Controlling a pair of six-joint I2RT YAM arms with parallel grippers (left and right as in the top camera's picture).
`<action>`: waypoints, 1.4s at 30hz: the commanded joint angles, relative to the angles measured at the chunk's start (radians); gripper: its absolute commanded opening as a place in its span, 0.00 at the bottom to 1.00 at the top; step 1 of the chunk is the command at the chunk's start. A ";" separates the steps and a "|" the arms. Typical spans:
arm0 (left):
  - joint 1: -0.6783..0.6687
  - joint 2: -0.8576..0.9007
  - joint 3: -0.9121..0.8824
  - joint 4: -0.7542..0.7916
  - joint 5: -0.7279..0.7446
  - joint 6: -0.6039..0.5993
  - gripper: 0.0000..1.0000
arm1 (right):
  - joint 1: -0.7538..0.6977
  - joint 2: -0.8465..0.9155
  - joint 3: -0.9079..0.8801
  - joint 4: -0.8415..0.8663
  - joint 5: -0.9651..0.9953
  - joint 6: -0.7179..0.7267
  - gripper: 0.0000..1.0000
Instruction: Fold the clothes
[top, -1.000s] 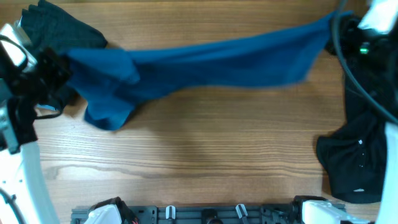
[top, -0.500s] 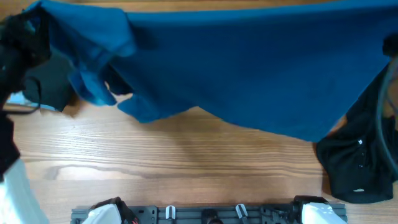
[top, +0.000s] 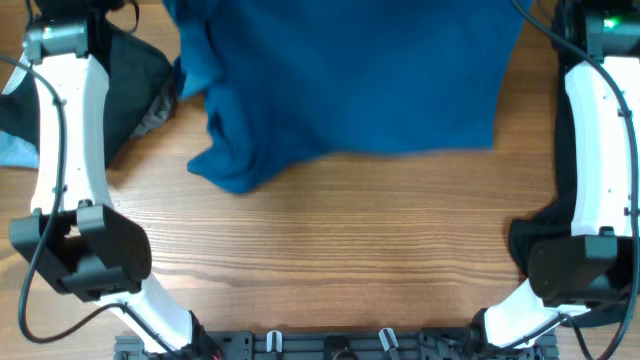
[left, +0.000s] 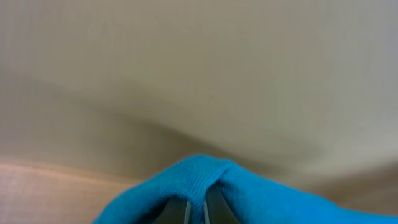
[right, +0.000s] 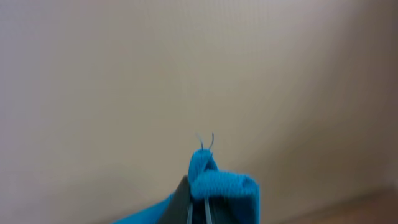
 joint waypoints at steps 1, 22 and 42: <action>0.060 -0.040 0.080 0.265 -0.069 -0.248 0.04 | -0.063 -0.095 0.032 0.199 0.063 -0.017 0.04; -0.117 0.274 0.121 -1.495 -0.299 0.258 0.04 | -0.197 0.074 -0.283 -1.186 0.118 0.064 0.04; -0.159 -0.033 -0.676 -1.277 -0.314 0.186 0.04 | -0.233 -0.050 -0.720 -1.183 0.048 0.123 0.04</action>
